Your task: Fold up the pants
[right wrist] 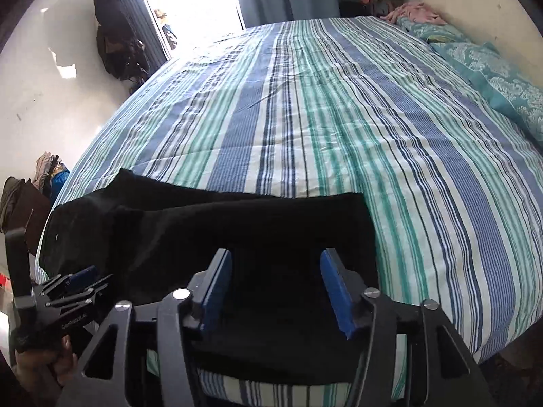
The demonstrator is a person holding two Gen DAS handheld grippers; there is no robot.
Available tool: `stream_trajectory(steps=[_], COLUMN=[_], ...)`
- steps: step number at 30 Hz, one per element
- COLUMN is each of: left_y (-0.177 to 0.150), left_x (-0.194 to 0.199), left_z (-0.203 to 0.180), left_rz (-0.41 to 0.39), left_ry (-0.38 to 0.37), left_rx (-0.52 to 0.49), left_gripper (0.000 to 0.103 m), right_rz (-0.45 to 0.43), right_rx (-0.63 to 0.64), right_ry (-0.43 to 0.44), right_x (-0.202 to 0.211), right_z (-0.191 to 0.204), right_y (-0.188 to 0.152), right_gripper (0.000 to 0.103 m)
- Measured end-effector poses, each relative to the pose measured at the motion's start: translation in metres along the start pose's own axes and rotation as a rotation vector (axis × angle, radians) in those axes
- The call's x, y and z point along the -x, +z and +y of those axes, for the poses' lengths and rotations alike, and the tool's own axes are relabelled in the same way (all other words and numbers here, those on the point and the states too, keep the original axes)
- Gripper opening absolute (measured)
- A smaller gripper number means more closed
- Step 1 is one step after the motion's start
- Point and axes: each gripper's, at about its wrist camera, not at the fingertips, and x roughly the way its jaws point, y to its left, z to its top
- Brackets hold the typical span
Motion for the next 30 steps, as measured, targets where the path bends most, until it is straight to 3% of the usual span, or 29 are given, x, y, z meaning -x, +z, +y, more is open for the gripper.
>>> stream_trajectory(steps=[2, 3, 4, 5, 8, 14, 18, 21, 25, 30], left_y=[-0.001, -0.002, -0.004, -0.005, -0.008, -0.005, -0.006, -0.001, 0.021, 0.042], left_x=[0.001, 0.002, 0.004, 0.007, 0.016, 0.033, 0.045, 0.057, 0.063, 0.039], left_z=[-0.001, 0.0, 0.002, 0.004, 0.013, 0.028, 0.035, 0.05, 0.103, 0.213], left_rz=[0.0, 0.002, 0.003, -0.001, -0.016, -0.053, -0.09, -0.12, -0.141, -0.056], left_ry=[0.011, 0.012, 0.009, 0.003, -0.014, -0.011, 0.029, 0.013, 0.052, 0.247], left_rx=[-0.006, -0.005, -0.002, 0.002, 0.021, 0.056, 0.049, 0.073, 0.158, 0.317], left_gripper=[0.074, 0.078, 0.08, 0.08, 0.08, 0.084, 0.085, 0.085, 0.086, 0.087], right_rz=[0.053, 0.125, 0.124, 0.064, 0.089, -0.065, -0.204, -0.221, -0.195, -0.189], right_rx=[0.034, 0.039, 0.063, 0.101, 0.102, -0.012, -0.033, -0.061, -0.083, -0.058], right_ry=[-0.002, -0.007, -0.03, -0.043, -0.035, 0.019, -0.026, -0.044, -0.049, -0.035], right_x=[-0.019, -0.039, -0.047, -0.043, -0.043, -0.009, 0.016, 0.017, 0.011, 0.013], right_z=[0.013, 0.015, 0.019, 0.024, 0.023, 0.004, -0.004, -0.011, -0.015, -0.01], right_y=[-0.023, -0.036, -0.046, -0.05, -0.043, -0.043, -0.036, -0.033, -0.031, -0.039], right_gripper=[0.068, 0.069, 0.07, 0.074, 0.078, 0.078, 0.087, 0.087, 0.087, 0.087])
